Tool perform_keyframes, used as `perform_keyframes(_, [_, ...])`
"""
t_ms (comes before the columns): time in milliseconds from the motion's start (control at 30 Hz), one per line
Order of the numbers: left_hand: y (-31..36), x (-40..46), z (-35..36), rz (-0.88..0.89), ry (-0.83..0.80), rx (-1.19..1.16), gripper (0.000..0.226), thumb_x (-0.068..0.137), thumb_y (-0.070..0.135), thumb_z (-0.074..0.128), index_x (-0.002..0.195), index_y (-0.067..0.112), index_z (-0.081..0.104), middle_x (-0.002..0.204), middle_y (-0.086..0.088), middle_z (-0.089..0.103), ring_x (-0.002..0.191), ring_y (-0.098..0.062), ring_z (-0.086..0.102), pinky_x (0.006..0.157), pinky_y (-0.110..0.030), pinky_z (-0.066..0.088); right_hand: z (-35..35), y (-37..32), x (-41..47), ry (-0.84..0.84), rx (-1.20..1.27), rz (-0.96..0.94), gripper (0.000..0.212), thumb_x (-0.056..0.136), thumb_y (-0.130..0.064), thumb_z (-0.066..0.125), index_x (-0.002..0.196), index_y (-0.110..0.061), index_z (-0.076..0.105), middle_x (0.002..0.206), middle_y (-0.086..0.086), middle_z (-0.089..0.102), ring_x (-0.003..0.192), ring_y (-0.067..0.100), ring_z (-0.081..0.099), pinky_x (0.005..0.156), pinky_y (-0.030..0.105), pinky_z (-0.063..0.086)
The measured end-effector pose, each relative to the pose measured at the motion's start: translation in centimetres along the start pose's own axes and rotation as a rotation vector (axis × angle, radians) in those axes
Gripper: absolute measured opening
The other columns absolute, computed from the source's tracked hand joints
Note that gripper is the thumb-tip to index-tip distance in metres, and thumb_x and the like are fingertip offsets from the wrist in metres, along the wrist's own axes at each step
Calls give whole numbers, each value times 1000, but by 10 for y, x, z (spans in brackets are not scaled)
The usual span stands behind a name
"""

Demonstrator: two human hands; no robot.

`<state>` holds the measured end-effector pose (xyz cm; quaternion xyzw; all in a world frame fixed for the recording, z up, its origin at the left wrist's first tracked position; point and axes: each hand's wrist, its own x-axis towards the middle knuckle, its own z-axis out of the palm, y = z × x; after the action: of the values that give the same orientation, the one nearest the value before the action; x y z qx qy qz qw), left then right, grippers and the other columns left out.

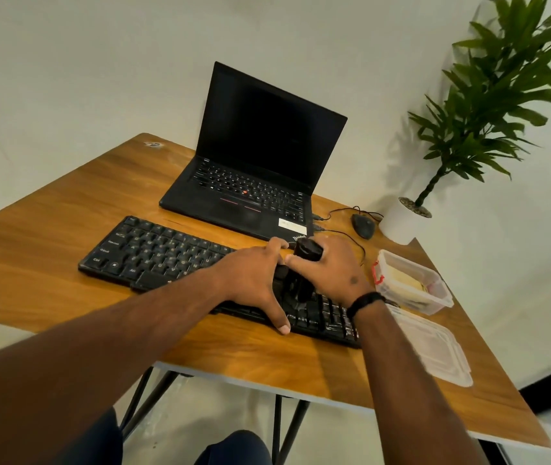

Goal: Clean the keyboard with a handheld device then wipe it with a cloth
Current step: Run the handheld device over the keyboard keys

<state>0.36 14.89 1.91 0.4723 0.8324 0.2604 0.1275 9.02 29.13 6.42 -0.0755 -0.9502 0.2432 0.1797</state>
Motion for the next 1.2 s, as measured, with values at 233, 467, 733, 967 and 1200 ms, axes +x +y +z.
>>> perform_keyframes(233, [1,-1,-2,-8,-5,-1,138,41,63,96,148,20,21,137,3,56,118,-19,57,96,-40,53,0,1,6,-96,-37,-22,28,85,-35,72,67,-22,55,59,-9,53,53,4,51,45,14,38])
perform_keyframes(467, [2,-3,-1,-18,-13,-4,139,42,62,96,151,20,19,144,0,52,126,-21,54,101,-41,51,-4,0,3,-102,-54,15,27,85,-35,70,75,-13,60,65,-3,57,55,8,52,45,14,38])
perform_keyframes(733, [2,-3,-1,-29,-20,-32,141,41,62,97,151,21,19,149,1,49,131,-21,51,103,-42,49,-4,-1,-1,-5,-166,-4,28,86,-38,68,73,-16,57,63,-7,52,56,6,45,48,17,32])
perform_keyframes(967, [4,-3,-2,-38,-40,-37,144,41,61,97,153,21,16,153,1,46,135,-22,48,106,-43,48,-9,1,-1,-19,-157,54,24,85,-34,68,75,-14,59,67,-3,56,61,13,50,51,23,35])
perform_keyframes(1200, [4,-4,-3,-42,-45,-35,143,42,59,98,153,19,17,153,1,46,135,-22,48,105,-41,48,-7,2,-3,11,-192,74,25,87,-40,67,79,-17,60,69,-5,57,62,9,51,51,20,34])
